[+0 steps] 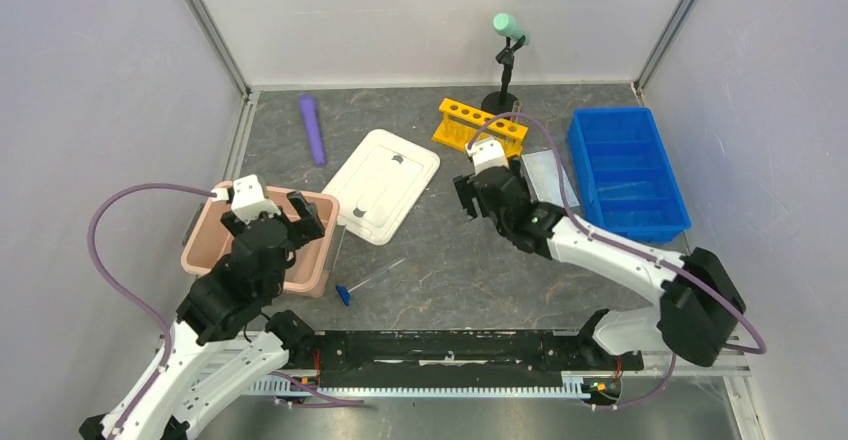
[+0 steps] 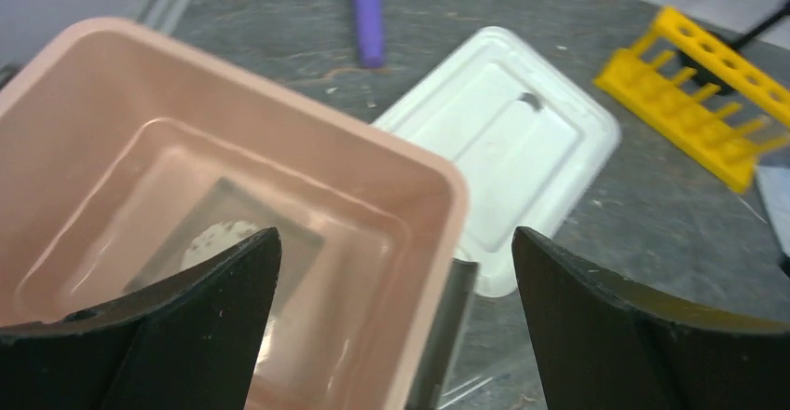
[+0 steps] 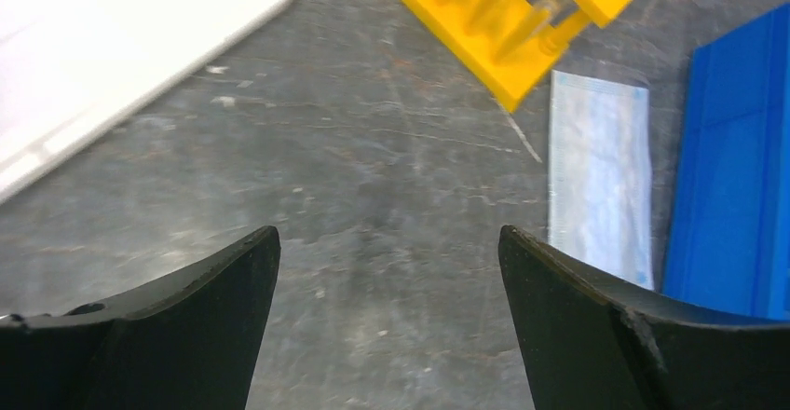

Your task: Organize the chemistry lab equipment

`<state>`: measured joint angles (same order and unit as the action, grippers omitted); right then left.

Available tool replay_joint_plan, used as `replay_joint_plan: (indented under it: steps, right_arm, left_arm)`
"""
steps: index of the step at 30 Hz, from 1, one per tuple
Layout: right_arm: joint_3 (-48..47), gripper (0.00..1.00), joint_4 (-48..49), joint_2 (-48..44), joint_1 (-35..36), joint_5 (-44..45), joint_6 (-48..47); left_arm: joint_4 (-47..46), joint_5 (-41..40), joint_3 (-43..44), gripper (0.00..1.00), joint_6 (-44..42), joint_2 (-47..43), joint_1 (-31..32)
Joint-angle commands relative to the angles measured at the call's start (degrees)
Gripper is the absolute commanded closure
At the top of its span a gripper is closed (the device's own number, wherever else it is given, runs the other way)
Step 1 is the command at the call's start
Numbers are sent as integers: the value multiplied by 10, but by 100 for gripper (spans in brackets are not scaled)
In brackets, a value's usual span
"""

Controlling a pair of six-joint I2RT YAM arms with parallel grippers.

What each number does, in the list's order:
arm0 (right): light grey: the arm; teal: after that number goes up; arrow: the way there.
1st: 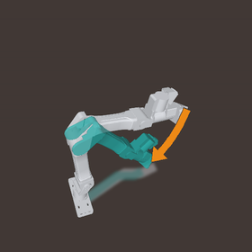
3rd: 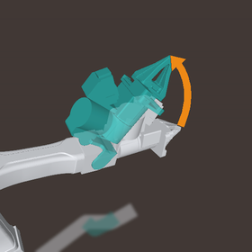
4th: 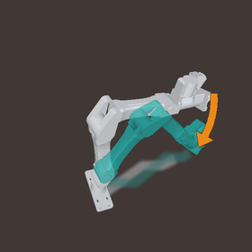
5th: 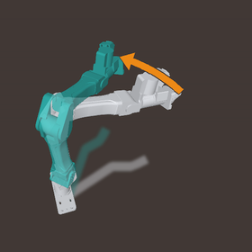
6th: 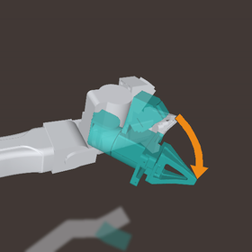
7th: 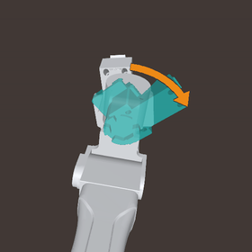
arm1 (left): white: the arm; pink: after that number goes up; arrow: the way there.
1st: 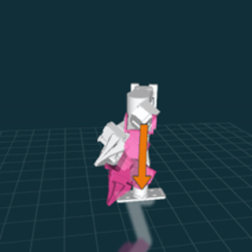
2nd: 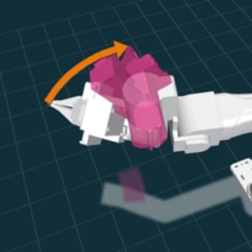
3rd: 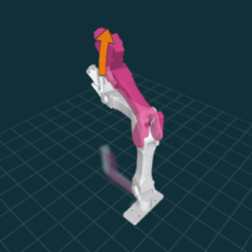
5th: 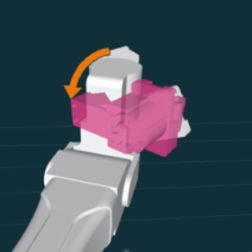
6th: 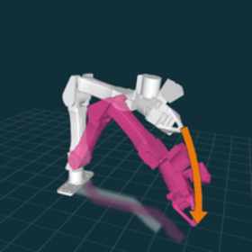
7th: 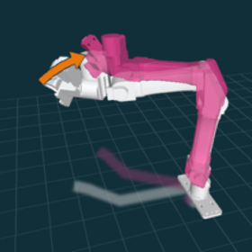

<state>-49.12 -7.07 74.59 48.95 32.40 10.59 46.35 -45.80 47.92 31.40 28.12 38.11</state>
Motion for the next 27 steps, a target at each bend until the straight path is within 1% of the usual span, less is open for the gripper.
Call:
replay_joint_plan:
  steps: [1, 3, 7, 12, 16, 20, 27]
  right_arm:
    - [-35, 10, -22, 48, -88, -44, -41]
    - [-36, 15, -23, 74, -136, -62, -53]
    - [-51, 23, -44, 144, -217, -94, -72]
    - [-71, 29, -57, 205, -276, -109, -95]
    - [-85, 31, -44, 237, -323, -163, -101]
    - [-112, 31, -55, 269, -337, -179, -117]
    - [-116, 31, -62, 289, -349, -178, -118]
  left_arm:
    - [-118, 123, -9, 0, -118, -5, -2]
    - [-131, 126, -19, 0, -152, 2, -2]
    - [-129, 129, -31, 0, -176, 16, -2]
    - [-134, 128, -33, 0, -183, 29, -2]
    - [-139, 130, -35, 0, -189, 32, -2]
    - [-136, 100, -38, 0, -191, 27, -2]
    - [-140, 100, -39, 0, -194, 24, -2]
